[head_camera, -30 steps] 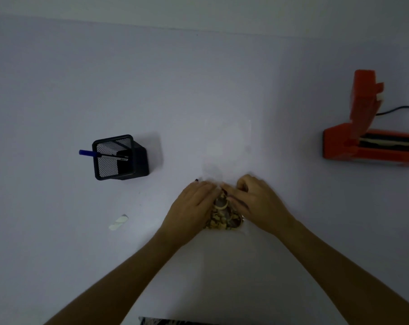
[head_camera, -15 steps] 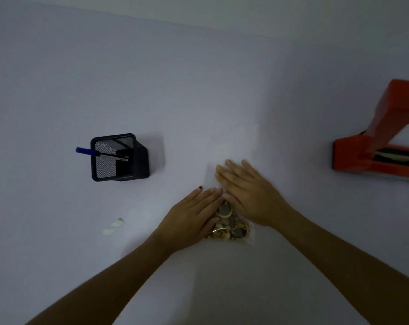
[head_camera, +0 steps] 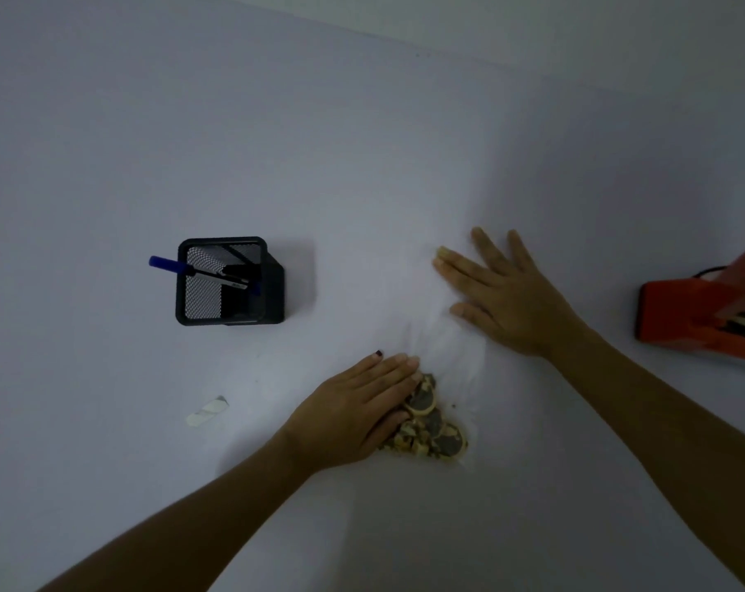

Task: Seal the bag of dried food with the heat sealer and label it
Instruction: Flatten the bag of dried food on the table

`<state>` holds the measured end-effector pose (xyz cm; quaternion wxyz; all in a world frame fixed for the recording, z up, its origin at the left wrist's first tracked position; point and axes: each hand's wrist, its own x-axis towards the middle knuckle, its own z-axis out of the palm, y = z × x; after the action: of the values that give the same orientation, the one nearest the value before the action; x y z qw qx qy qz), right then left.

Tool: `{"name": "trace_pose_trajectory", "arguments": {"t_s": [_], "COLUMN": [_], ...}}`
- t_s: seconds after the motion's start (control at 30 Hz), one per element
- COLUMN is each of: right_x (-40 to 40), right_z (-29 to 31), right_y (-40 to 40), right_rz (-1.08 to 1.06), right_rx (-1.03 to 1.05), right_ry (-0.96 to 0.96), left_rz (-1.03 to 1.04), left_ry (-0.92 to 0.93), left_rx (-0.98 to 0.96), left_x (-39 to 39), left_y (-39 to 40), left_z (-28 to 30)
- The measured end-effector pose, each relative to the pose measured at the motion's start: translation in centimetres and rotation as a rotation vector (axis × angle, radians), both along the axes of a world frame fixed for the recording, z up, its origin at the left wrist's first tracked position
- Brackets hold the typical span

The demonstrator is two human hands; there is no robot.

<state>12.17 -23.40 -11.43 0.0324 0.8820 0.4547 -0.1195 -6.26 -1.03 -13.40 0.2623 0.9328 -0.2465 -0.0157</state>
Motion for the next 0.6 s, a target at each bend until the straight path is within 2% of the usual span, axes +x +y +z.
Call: {"name": "trace_pose_trajectory", "arguments": {"t_s": [0.2, 0.37, 0.6], "right_x": [-0.1, -3.4, -1.9], "right_z": [0.6, 0.4, -0.2], "right_y": [1.2, 3.0, 3.5], "right_rz": [-0.094, 0.237, 0.400], "right_rx": [0.062, 0.125, 0.076], "right_ry": [-0.035, 0.023, 0.019], "left_rz": [0.009, 0.010, 0.023], "left_ry": [0.001, -0.028, -0.043], "left_rx": [-0.009, -0.014, -0.028], "left_x": [0.0, 0.0, 0.0], "left_y": [-0.1, -0.2, -0.2], "left_z": [-0.2, -0.2, -0.1]}}
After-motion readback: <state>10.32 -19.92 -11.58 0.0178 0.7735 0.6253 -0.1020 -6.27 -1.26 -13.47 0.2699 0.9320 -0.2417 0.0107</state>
